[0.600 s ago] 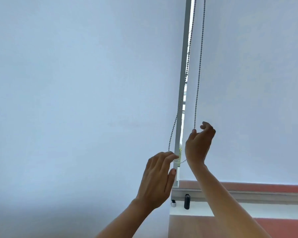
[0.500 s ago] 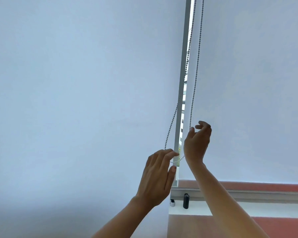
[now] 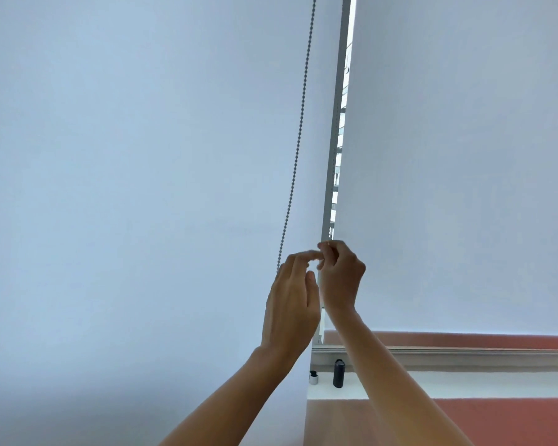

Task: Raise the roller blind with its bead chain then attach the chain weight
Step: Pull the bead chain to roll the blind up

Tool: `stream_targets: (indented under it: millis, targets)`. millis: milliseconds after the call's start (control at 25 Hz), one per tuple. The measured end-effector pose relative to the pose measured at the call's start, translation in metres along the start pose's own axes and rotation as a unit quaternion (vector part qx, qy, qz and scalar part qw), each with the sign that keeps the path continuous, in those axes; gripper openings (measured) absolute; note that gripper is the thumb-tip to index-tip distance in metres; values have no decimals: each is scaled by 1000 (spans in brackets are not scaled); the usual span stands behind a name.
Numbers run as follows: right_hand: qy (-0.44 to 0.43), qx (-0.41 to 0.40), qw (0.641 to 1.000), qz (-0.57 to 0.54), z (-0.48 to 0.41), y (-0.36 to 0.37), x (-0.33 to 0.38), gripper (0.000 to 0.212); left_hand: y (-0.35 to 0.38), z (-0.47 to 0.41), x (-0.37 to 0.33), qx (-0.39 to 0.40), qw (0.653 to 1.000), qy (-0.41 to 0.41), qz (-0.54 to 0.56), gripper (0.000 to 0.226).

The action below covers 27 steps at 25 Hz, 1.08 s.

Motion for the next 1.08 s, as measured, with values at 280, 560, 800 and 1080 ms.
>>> stream_targets:
  millis: [280, 560, 800, 1080]
  targets:
    - [-40, -26, 999, -17, 32, -11, 15, 21, 6, -51, 17, -3, 972, -200, 127, 31]
    - [-132, -62, 989, -37, 56, -21, 45, 26, 22, -86, 2, 26, 892, -267, 364, 39]
    - [-96, -16, 991, -90, 68, -17, 48, 50, -7, -77, 1, -84, 941, -239, 224, 40]
    - [-3, -53, 977, -205, 69, -33, 36, 25, -22, -70, -10, -117, 952, -131, 252, 46]
Point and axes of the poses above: each hand's wrist, its own z-axis away from the middle knuckle, its own y-axis out of the palm, x = y × z, the point moved 9 cm from there along -z, towards the middle knuckle, and after that the axes turned 10 degrees about y, right-handed, at the moved point
